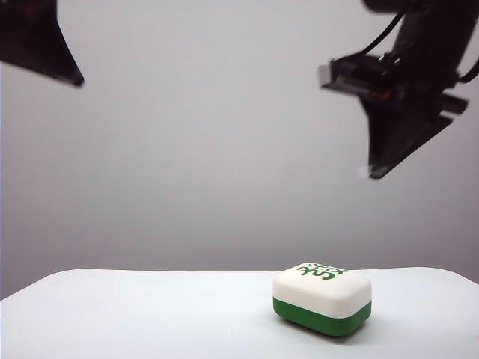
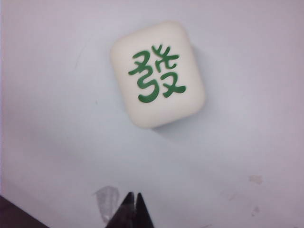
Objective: Pick up the foam mahjong on the table and turn it over.
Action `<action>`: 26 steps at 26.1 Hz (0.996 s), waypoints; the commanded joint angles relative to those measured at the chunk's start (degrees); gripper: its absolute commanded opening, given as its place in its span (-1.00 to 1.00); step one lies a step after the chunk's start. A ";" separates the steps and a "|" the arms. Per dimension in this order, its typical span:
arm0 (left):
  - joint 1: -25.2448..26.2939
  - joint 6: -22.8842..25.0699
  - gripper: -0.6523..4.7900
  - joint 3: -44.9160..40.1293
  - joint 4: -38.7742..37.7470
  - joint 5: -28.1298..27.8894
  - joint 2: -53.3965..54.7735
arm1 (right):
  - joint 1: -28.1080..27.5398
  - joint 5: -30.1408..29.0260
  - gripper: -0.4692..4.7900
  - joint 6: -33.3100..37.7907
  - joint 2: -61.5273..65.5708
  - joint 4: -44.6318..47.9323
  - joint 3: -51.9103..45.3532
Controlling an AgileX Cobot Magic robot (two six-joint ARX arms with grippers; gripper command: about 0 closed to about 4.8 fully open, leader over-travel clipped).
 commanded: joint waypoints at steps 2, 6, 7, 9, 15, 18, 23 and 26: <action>2.60 0.92 -0.78 -3.72 0.59 -4.44 -8.33 | -0.66 -0.20 -0.82 3.43 -9.92 5.90 -5.03; 7.37 -0.22 -0.78 -9.64 1.77 -4.22 -16.22 | -2.01 -0.39 -0.82 4.76 -18.73 11.89 -10.82; 8.79 -2.14 -0.78 -10.45 2.19 -3.52 -17.99 | -2.16 -0.37 -0.83 4.90 -21.09 13.90 -12.55; 12.00 -6.82 -0.78 -11.37 2.73 0.37 -22.14 | -3.50 -0.39 -0.83 5.81 -27.67 19.61 -17.33; 12.57 -10.88 -0.78 -15.21 6.10 -2.69 -29.35 | -3.50 3.15 -0.83 9.18 -41.92 31.23 -29.22; 12.57 -11.52 -0.78 -19.17 8.26 -2.69 -34.91 | -3.50 4.76 -0.82 10.10 -46.88 31.26 -33.66; 12.55 -12.02 -0.78 -25.99 8.68 -2.69 -47.01 | -3.45 5.22 -0.83 15.30 -54.62 38.77 -42.95; 12.48 -12.39 -0.78 -27.17 9.27 -2.45 -45.90 | -3.52 6.21 -0.83 16.76 -58.03 44.72 -47.45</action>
